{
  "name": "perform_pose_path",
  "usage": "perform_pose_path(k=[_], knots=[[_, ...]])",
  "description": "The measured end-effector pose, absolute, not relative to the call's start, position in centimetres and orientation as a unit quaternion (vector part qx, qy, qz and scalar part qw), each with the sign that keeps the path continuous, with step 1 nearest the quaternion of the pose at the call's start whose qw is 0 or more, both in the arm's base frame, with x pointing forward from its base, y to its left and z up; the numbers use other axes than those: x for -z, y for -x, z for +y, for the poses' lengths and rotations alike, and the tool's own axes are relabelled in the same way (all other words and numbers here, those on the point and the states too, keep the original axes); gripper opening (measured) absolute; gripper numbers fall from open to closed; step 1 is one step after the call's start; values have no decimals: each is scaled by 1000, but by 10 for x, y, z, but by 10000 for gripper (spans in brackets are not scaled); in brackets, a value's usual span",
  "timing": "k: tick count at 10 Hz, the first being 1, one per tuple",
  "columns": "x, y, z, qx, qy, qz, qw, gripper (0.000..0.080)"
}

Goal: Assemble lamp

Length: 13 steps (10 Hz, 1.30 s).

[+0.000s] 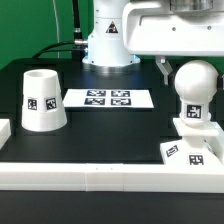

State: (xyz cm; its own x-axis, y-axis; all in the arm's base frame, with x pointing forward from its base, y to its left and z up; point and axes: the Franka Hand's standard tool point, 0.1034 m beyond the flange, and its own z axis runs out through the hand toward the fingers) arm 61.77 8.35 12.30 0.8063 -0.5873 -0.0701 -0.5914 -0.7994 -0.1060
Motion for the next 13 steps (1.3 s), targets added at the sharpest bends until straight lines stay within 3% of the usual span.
perform_pose_path(k=[4, 7, 9, 13], knots=[[-122, -617, 92, -32, 867, 494, 62, 580], [-122, -617, 93, -35, 859, 507, 65, 580], [-124, -616, 90, -37, 900, 430, 64, 689], [-127, -618, 89, -22, 971, 232, 61, 698]])
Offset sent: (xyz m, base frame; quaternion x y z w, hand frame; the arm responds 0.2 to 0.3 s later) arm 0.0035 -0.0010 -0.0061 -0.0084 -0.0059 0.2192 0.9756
